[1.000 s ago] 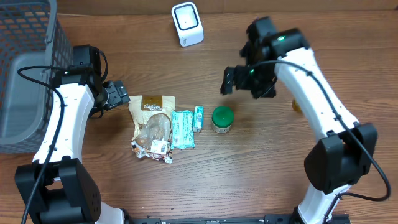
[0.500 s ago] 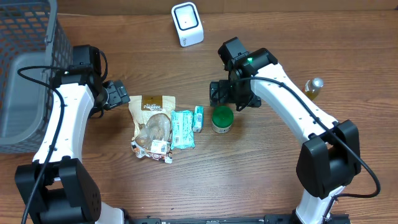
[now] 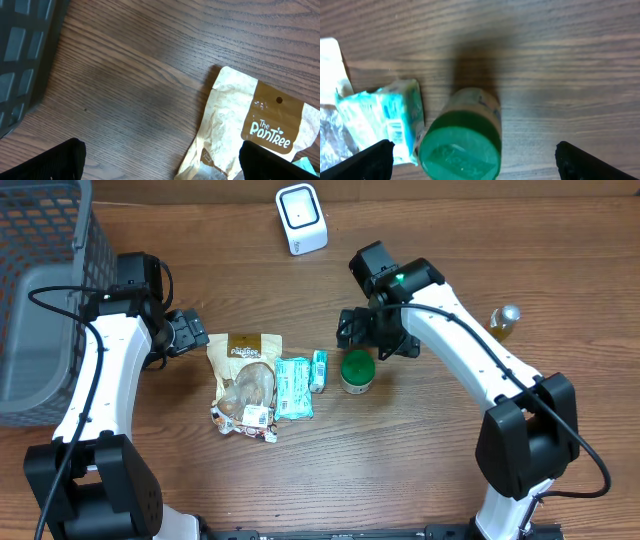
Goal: Scan the item barcode
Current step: 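Lower the right gripper onto the green jar lid and grasp it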
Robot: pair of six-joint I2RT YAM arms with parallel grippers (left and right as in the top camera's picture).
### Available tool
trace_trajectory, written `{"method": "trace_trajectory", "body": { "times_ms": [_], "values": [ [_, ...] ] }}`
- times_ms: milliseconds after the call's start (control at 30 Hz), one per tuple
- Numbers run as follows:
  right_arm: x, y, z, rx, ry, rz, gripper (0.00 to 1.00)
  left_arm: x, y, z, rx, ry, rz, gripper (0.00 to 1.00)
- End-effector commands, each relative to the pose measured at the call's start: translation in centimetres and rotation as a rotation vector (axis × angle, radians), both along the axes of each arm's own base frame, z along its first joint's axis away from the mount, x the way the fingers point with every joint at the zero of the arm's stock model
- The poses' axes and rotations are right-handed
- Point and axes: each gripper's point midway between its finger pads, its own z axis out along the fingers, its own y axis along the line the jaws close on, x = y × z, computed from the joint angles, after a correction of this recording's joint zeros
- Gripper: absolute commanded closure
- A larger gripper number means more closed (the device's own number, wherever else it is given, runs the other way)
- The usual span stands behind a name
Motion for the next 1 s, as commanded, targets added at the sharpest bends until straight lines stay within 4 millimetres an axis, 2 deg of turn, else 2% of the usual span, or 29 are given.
{"method": "trace_trajectory", "body": {
  "times_ms": [0,233,367,600,733,833,967],
  "values": [
    [-1.0,0.7,-0.1,-0.019,0.008,0.020,0.00,0.1,0.0,0.9,0.007,-0.024,-0.022,0.01],
    [-2.6,1.4,-0.7,-0.057,0.032,0.068,0.00,0.1,0.0,0.9,0.007,-0.024,-0.022,0.00],
    [-3.3,1.4,-2.4,-0.076,0.039,0.085,0.00,0.1,0.0,0.9,0.007,-0.024,-0.022,0.00],
    [-3.4,1.3,-4.0,-0.075,0.033,0.091,0.01,0.1,0.0,0.9,0.007,-0.024,-0.022,0.00],
    [-3.2,0.8,-4.1,-0.108,0.016,0.087,0.08,0.1,0.0,0.9,0.007,-0.024,-0.022,0.00],
    [-2.8,0.4,-4.0,-0.133,-0.002,0.084,0.22,0.1,0.0,0.9,0.007,-0.024,-0.022,0.01],
    [-2.6,0.4,-4.0,-0.133,-0.013,0.083,0.31,0.1,0.0,0.9,0.007,-0.024,-0.022,0.01]
  ]
}}
